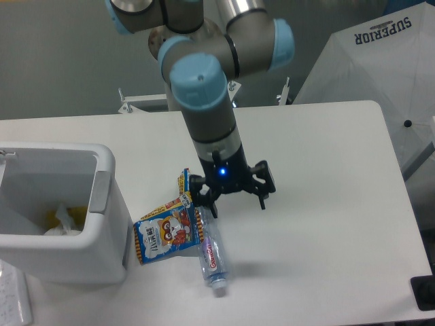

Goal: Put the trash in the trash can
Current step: 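Lower the open gripper toward the clear plastic bottle beside the snack bag, then close the gripper on the bottle's cap end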

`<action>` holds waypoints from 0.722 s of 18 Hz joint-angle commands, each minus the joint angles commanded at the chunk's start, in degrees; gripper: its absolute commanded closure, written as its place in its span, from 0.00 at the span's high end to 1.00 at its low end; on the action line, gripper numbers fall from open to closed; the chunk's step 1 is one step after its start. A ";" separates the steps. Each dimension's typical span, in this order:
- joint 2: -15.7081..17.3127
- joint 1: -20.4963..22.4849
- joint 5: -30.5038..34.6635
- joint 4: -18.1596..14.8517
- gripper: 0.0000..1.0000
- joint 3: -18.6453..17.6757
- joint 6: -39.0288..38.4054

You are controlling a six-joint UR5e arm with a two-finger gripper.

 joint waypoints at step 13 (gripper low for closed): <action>-9.31 -0.61 -0.62 5.80 1.00 2.72 -8.36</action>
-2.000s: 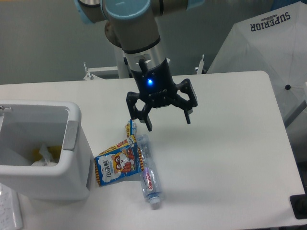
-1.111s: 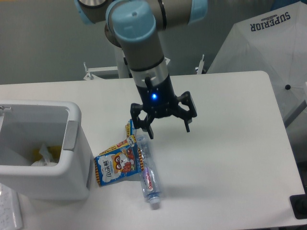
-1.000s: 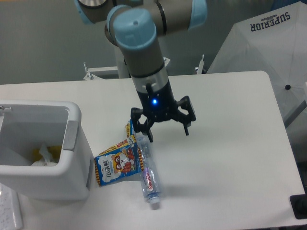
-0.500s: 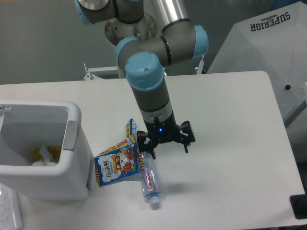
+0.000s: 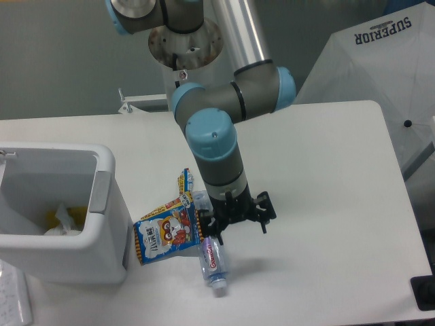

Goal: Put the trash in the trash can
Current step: 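Close the gripper on the bottle's cap end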

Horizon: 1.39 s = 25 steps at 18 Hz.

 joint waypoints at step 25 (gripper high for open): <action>-11.96 -2.11 -1.75 -0.26 1.00 11.52 -2.72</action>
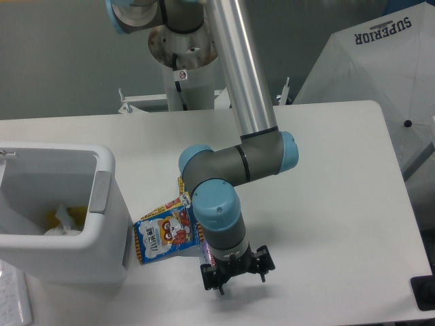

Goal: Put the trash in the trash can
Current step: 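Close the gripper on the bottle's cap end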

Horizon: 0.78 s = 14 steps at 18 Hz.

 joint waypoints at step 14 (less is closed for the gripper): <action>-1.58 -1.84 -0.36 -0.26 0.93 -0.61 -1.23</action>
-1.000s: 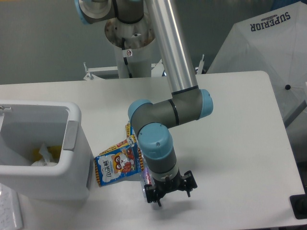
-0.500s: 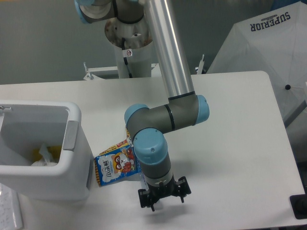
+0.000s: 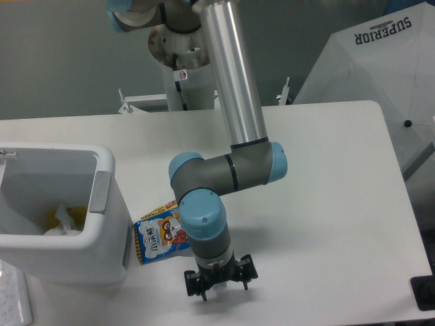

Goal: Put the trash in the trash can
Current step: 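Close the gripper on the bottle's cap end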

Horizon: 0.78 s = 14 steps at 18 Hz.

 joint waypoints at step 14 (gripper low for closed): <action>0.09 -0.35 0.09 -0.09 0.52 -0.26 -0.35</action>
